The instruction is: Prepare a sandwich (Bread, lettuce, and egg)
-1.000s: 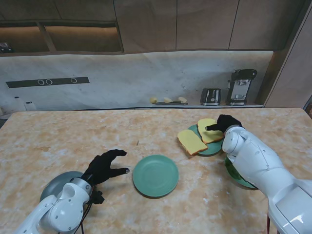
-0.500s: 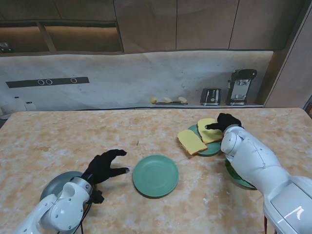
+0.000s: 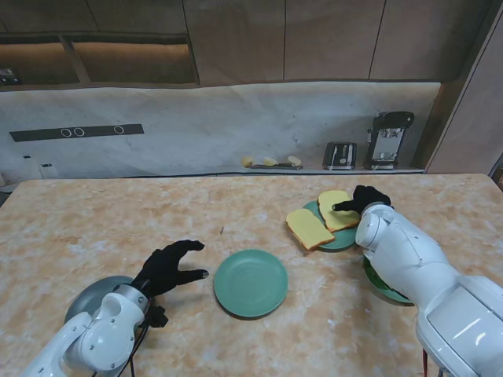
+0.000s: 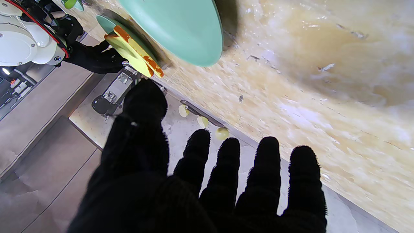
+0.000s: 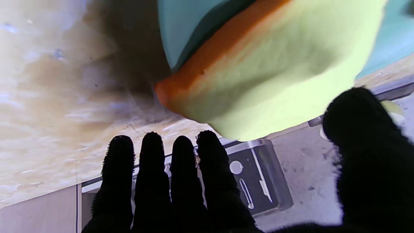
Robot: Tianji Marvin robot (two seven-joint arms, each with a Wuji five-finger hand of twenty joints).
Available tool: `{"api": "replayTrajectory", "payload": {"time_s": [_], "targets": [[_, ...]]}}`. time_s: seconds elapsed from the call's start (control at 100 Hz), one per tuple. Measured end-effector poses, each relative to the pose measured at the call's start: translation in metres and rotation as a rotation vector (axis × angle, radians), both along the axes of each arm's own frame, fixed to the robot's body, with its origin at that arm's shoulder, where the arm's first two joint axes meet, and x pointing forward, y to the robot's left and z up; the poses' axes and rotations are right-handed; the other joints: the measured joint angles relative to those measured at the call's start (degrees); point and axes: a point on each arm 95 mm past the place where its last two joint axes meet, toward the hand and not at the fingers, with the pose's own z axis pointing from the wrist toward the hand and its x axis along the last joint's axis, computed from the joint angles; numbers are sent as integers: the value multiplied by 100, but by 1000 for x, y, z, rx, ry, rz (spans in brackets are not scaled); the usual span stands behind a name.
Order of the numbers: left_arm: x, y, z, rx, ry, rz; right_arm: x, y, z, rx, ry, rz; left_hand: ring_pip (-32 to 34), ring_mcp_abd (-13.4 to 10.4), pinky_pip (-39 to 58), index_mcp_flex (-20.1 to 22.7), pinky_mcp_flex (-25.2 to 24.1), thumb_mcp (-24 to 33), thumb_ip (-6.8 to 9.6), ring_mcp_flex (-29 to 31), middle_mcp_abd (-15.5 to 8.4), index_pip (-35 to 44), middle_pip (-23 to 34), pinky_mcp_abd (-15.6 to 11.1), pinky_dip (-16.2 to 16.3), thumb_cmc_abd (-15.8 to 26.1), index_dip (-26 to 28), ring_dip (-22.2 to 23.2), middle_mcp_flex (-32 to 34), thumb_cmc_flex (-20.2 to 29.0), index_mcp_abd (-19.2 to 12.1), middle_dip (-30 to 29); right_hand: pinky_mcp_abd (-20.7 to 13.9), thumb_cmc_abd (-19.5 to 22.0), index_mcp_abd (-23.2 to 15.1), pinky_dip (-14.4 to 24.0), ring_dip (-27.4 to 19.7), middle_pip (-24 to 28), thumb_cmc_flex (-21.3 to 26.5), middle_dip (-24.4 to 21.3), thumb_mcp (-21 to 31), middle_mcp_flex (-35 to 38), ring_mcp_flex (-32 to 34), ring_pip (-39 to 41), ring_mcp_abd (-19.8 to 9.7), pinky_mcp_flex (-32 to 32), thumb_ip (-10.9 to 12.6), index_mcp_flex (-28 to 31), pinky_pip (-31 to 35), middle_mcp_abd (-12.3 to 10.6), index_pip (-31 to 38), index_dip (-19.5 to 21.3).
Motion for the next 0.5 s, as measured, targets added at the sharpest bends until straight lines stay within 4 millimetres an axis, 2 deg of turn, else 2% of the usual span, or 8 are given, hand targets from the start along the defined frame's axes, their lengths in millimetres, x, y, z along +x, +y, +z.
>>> {"api": "replayTrajectory", "payload": {"time_s": [0.37,0.5], "targets": [[0,1,-1,2,1,2,-1,2,-3,0,23,-14,0,0,2,0,1,0,0,0,0,0,0,0,50,72,0,0,1,0,0,1,0,0,20,-2,93,74,-62,-1,63,133,225,257,112,221,1,222,163,115,179,0],[1,1,-2,2,1,2,-2,2,-4,-7,29,-23,0,0,2,0,1,0,0,0,0,0,0,0,51,73,0,0,1,0,0,1,0,-1,21,-2,214,223,30,-1,62,435,355,475,159,304,1,365,263,140,348,117]]}}
